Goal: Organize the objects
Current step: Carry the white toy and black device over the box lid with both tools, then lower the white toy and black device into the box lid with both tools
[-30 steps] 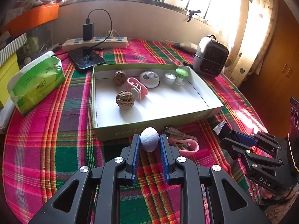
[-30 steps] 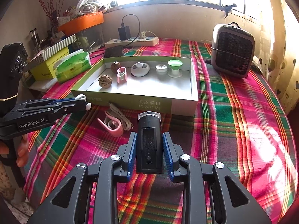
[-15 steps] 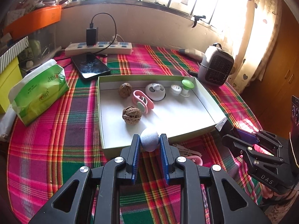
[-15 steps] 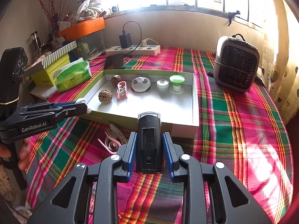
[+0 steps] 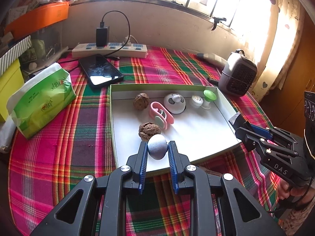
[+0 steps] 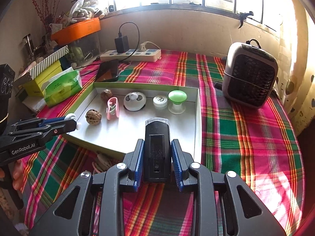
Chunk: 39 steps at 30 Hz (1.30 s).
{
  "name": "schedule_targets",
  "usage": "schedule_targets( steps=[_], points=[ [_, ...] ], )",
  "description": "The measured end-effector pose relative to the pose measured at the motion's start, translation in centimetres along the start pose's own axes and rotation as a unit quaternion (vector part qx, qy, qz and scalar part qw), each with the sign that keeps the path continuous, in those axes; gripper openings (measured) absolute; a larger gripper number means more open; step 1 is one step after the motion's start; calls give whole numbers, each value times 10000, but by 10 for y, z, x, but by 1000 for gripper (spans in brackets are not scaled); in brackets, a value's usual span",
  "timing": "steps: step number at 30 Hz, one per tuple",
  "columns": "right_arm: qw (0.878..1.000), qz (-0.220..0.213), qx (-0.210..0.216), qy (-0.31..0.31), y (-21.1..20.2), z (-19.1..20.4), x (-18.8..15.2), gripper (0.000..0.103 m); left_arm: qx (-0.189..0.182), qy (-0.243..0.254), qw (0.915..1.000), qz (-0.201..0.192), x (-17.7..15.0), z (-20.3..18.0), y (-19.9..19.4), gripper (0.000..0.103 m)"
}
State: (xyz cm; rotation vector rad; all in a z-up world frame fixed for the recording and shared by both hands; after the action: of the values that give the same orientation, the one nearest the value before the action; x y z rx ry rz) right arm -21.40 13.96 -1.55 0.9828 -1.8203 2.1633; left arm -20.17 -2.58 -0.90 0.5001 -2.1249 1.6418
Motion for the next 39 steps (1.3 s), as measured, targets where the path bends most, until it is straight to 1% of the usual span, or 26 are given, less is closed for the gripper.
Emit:
schedule_targets(
  steps=[7,17,28,39],
  points=[
    [9998,127,-145,64,17,-10,16,29,65,-49,9999,81,6,4,10,19],
    [9987,429,-225,187,42,-21,22,29,145,-101,9995,269,8,9,25,19],
    [9981,533,-262,171,52,-23,23,29,200,-27,9992,331,12,6,34,19],
    [9980,579,-237,122,58,-19,24,29,393,46,9987,329,17,6,39,19]
  ],
)
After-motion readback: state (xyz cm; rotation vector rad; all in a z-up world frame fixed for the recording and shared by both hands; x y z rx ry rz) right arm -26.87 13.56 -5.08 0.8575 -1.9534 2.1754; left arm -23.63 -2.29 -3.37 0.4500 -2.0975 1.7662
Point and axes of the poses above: each gripper's, at about its wrist camera, not at the fingertips, and y roughly the way its jaws point, z to its left, x to its top, the point moved 7 cm from there along y, roughly the way its jaws point, and after that the axes turned 9 degrees about z, right-handed, at the moved point
